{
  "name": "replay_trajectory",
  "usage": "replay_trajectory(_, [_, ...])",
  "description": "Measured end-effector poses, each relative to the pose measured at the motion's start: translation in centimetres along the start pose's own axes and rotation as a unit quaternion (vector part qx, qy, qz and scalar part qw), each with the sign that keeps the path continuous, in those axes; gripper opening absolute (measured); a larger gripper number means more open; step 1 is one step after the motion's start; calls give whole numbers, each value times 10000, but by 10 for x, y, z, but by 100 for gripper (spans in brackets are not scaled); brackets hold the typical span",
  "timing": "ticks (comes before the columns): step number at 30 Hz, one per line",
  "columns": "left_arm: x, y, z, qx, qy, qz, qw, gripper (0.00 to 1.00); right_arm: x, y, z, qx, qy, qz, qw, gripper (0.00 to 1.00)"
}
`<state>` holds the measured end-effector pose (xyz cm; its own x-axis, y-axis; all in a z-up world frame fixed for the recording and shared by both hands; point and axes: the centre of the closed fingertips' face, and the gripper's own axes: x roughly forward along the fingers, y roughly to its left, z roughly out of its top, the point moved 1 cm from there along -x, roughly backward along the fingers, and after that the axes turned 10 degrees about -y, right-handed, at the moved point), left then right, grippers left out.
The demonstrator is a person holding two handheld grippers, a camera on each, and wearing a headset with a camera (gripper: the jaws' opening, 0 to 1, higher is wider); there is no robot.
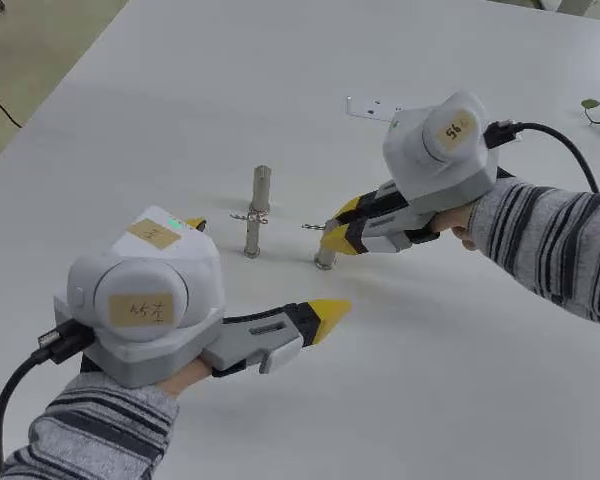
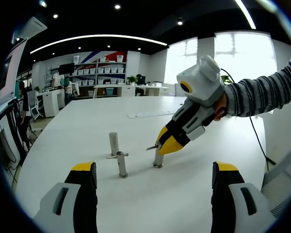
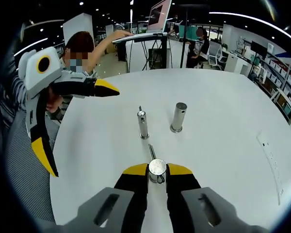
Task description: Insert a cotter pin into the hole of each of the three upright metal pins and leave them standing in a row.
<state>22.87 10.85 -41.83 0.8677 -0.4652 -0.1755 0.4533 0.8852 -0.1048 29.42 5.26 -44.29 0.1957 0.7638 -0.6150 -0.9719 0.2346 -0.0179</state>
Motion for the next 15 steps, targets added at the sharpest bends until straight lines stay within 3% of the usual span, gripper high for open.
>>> replay_trajectory(15, [0, -2, -2, -3, 71, -47, 10000, 99, 0, -1, -1, 85, -6, 107, 9999, 8])
